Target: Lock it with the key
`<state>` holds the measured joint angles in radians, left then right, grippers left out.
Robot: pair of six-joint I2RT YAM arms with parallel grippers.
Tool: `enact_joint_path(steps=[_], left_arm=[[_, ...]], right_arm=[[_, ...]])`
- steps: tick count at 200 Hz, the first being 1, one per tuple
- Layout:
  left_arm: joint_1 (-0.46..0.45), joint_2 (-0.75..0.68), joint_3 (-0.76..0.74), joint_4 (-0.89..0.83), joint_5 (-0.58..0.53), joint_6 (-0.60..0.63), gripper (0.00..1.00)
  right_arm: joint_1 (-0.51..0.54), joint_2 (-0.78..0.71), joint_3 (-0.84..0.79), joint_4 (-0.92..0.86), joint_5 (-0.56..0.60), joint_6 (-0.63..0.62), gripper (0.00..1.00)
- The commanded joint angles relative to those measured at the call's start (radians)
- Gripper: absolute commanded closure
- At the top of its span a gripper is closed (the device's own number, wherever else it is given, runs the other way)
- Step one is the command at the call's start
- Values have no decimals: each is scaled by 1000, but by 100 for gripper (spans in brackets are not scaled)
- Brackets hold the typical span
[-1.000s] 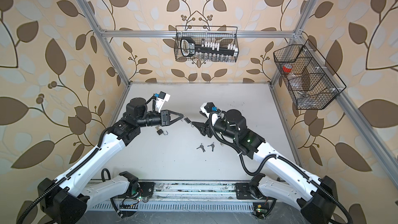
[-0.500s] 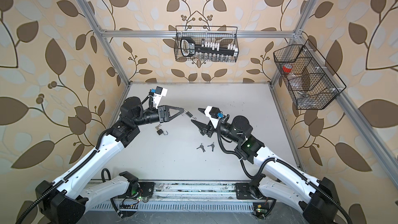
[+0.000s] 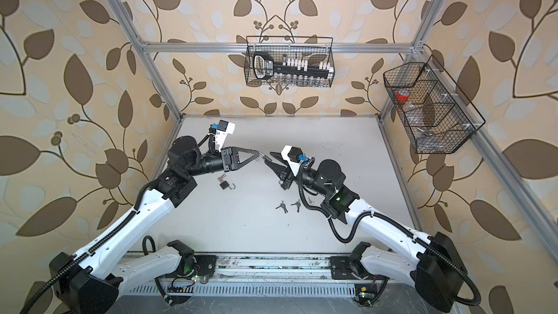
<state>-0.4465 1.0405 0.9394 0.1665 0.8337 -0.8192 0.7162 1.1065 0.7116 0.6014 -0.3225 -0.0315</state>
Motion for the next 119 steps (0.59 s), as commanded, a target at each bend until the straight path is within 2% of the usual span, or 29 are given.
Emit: enact_joint_path(steps=[1, 45, 74, 100, 119], left_arm=[[-14, -30, 24, 78, 24, 0, 100], [-15, -33, 24, 80, 27, 0, 100], [-17, -34, 22, 94, 38, 2, 100], [-17, -42, 33, 57, 48, 54, 100], [-17, -48, 61, -11, 47, 124, 100]], right_arm=[[2, 10, -8, 37, -11, 16, 74], [2, 16, -3, 29, -1, 22, 80], [0, 15, 22, -22, 8, 49, 88], [-3, 15, 83, -133, -25, 116, 100], [-5, 8, 121, -200, -72, 175, 100]])
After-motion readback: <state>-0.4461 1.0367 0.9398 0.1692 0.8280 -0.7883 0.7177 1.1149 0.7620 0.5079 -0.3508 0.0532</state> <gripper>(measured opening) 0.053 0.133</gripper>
